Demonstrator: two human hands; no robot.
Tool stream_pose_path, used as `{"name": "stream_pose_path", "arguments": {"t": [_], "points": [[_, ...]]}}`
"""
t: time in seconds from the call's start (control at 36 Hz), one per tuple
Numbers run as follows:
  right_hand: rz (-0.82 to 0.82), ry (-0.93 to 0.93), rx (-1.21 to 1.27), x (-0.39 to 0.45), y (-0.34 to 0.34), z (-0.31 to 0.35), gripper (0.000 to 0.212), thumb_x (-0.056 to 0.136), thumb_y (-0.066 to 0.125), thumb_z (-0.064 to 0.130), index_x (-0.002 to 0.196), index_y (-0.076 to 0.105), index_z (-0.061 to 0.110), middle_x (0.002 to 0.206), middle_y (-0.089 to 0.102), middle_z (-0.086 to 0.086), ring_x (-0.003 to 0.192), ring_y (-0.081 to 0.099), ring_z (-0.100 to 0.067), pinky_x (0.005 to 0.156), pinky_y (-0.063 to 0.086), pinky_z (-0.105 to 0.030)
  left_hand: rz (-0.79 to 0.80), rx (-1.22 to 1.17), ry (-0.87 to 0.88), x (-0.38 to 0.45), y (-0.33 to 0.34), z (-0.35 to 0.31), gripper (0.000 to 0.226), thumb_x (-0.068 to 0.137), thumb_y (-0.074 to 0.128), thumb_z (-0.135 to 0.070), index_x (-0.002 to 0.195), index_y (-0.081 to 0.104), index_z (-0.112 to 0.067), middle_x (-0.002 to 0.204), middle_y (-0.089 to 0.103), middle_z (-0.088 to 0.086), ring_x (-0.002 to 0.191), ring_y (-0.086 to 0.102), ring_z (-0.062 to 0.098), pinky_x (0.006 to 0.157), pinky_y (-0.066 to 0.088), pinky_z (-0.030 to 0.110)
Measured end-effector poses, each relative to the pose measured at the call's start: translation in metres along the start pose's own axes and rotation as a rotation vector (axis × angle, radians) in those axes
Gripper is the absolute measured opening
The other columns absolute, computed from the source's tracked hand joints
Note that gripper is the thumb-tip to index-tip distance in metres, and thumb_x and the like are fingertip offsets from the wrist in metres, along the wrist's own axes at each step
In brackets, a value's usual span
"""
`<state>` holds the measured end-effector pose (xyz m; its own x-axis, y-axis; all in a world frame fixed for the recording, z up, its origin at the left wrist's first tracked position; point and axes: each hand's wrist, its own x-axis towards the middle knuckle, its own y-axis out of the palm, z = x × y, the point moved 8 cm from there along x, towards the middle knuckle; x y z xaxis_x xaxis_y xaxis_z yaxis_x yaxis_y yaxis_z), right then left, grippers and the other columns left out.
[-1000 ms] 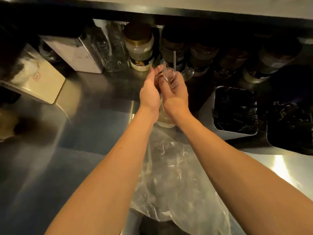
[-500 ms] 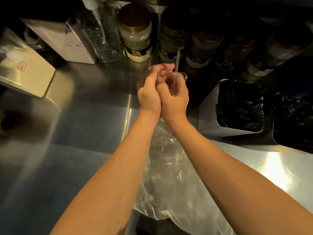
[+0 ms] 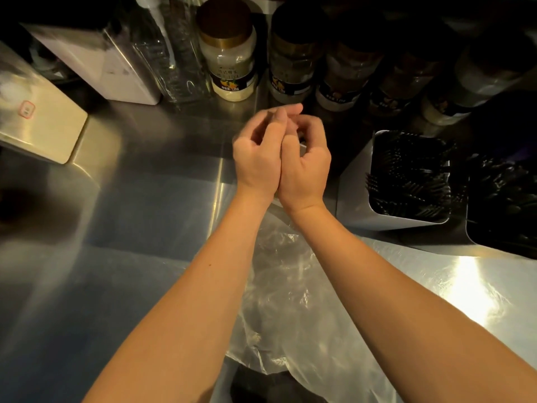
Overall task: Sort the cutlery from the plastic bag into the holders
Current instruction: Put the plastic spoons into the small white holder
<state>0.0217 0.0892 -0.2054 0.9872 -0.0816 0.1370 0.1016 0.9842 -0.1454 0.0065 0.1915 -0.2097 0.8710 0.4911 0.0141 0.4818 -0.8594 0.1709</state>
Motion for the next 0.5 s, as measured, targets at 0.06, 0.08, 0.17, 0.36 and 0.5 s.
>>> {"name": "stream_pose_path", "arguments": {"t": [0.06,0.08,0.17,0.36,0.5], "points": [[0.028,-0.088,-0.129,-0.001,-0.002,0.004,0.03,0.096,0.042,0.035,0.097,0.065,0.015,0.09,0.062,0.004,0.09,0.057,-0.019,0.077,0.046,-0.034,0.004,0.08,0.02,0.0,-0.003,0.001,0.027,0.097,0.048,-0.01,0.104,0.071,0.001,0.106,0.074,0.01,0.102,0.069,0.021,0.088,0.055,0.03],[0.044,-0.122,-0.187,-0.002,-0.001,0.004,0.034,0.099,0.041,0.032,0.097,0.066,0.009,0.089,0.062,0.001,0.088,0.056,-0.019,0.076,0.045,-0.034,0.001,0.114,0.012,0.001,-0.005,0.004,0.028,0.097,0.047,-0.011,0.106,0.071,0.002,0.107,0.074,0.009,0.103,0.069,0.02,0.089,0.054,0.029],[0.092,-0.098,-0.285,-0.004,0.0,-0.006,0.029,0.1,0.045,0.027,0.096,0.067,0.008,0.085,0.06,0.002,0.083,0.054,-0.017,0.073,0.045,-0.04,-0.003,0.19,-0.105,-0.001,-0.007,0.017,0.028,0.1,0.047,-0.018,0.109,0.072,-0.006,0.108,0.074,0.001,0.103,0.067,0.011,0.089,0.054,0.025],[0.124,-0.007,-0.368,-0.001,-0.011,0.002,0.031,0.101,0.045,0.029,0.121,0.065,0.017,0.105,0.071,0.0,0.104,0.065,-0.025,0.088,0.052,-0.043,0.041,0.46,0.018,-0.003,0.0,0.001,0.025,0.107,0.04,-0.02,0.124,0.056,-0.012,0.125,0.065,-0.012,0.112,0.059,-0.003,0.092,0.047,0.013],[0.303,0.092,-0.378,-0.01,-0.009,0.003,0.039,0.1,0.044,0.03,0.136,0.055,0.021,0.129,0.063,0.0,0.122,0.056,-0.02,0.097,0.05,-0.041,0.083,0.624,0.062,-0.013,-0.002,-0.007,0.03,0.103,0.04,-0.014,0.132,0.049,-0.015,0.134,0.061,-0.007,0.121,0.054,0.003,0.101,0.045,0.024]]}}
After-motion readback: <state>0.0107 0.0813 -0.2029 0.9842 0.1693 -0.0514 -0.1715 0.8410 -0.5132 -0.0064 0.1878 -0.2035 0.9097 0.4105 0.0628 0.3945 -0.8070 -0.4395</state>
